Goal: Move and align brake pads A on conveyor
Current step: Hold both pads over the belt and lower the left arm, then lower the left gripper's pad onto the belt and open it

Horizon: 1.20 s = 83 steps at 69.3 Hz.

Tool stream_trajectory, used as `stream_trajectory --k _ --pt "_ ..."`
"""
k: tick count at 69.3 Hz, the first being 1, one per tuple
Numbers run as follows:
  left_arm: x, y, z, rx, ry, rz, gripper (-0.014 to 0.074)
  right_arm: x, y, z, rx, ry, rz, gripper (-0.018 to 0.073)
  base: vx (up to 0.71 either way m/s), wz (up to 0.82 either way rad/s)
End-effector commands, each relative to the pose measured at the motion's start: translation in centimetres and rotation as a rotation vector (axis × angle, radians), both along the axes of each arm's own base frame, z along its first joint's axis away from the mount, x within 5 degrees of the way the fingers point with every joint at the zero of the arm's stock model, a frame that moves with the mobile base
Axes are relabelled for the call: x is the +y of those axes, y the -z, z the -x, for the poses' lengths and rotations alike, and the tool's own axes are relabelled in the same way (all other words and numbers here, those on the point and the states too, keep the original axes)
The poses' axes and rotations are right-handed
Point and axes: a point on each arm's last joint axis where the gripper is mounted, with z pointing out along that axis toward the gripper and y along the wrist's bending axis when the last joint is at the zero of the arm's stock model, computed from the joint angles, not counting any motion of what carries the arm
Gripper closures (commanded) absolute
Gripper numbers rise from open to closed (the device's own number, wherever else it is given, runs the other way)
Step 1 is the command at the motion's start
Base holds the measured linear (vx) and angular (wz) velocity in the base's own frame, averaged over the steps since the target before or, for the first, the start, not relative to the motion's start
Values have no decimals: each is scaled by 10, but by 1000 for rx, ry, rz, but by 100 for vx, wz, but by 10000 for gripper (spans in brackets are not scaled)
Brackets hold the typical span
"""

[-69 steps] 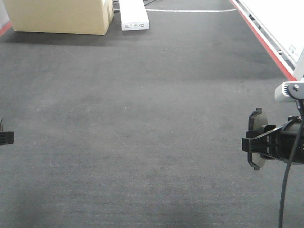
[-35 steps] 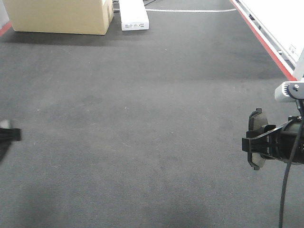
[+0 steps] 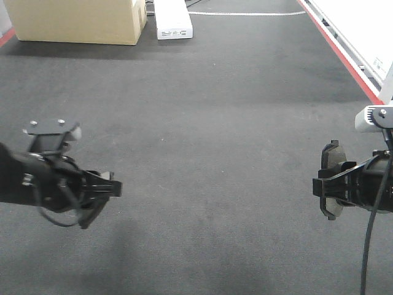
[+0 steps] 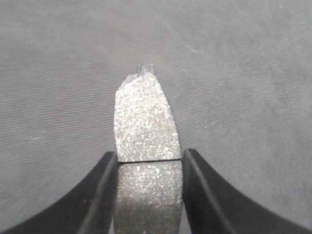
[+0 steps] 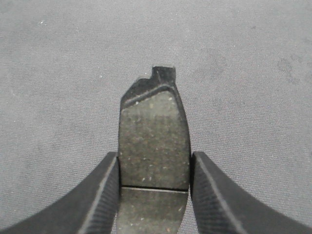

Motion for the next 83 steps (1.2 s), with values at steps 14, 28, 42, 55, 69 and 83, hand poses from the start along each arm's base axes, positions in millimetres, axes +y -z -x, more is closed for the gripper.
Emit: stream_trajectory --k 14,28,42,55,69,83 --pt "-4 20 -26 -3 -140 -37 475 0 -19 -3 -124 0 -20 500 0 0" --pt "-9 40 -35 32 -178 -17 459 0 -19 -3 -125 0 -20 500 0 0" --pt "-9 50 -37 67 -178 -36 418 0 -19 -3 -125 0 -20 500 0 0" --pt "-9 51 -36 78 -178 -43 346 0 -19 -3 -125 0 -20 500 0 0" --pt "-7 51 -35 85 -169 -65 244 0 -19 -3 -125 0 -20 500 0 0" --pt "-6 46 -33 81 -166 -73 170 0 -19 -3 -124 0 -20 500 0 0"
